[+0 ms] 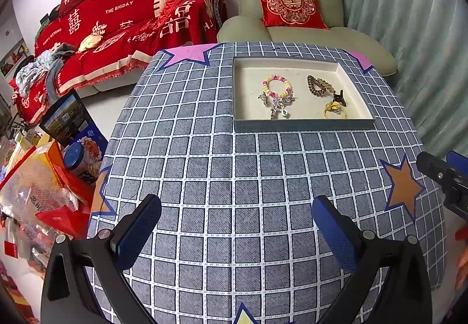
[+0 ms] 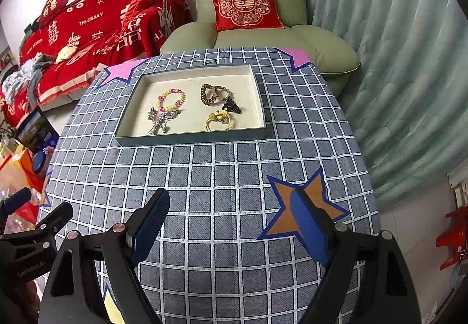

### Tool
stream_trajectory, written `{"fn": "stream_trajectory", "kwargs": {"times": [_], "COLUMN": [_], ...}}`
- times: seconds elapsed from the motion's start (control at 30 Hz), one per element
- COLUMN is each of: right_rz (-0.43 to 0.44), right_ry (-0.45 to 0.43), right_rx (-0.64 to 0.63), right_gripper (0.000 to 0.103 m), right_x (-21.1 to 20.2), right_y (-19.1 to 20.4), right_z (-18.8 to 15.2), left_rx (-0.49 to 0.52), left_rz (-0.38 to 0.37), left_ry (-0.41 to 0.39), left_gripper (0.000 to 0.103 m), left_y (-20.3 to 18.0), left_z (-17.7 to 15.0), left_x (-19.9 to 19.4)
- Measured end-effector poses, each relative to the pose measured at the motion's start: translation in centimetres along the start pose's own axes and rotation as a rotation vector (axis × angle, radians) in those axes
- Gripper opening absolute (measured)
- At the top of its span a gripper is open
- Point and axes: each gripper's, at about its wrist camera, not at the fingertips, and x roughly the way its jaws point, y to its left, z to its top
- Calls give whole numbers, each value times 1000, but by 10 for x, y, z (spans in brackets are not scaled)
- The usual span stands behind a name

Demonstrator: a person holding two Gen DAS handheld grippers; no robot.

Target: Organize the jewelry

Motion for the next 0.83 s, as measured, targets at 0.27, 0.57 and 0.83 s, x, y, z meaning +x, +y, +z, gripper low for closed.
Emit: {"fn": "stream_trajectory", "kwargs": {"times": [0.27,0.57,0.83], "right_rz": [2,0,1], "right_ry": [0,4,4], "right_rx": [1,1,1], "right_gripper": [86,86,86], "right_x": [0,0,-1], "right_y": [-1,-1,-2], "right_z": [-1,-4,-5], "left_rx": [3,4,8], "left_rz": [1,-10,-11], "left_ry": [2,-3,3], "left_gripper": [103,103,103], "left_y": [-1,0,-2], "left_z": [1,-5,-7], "left_x": [0,-3,-5]}}
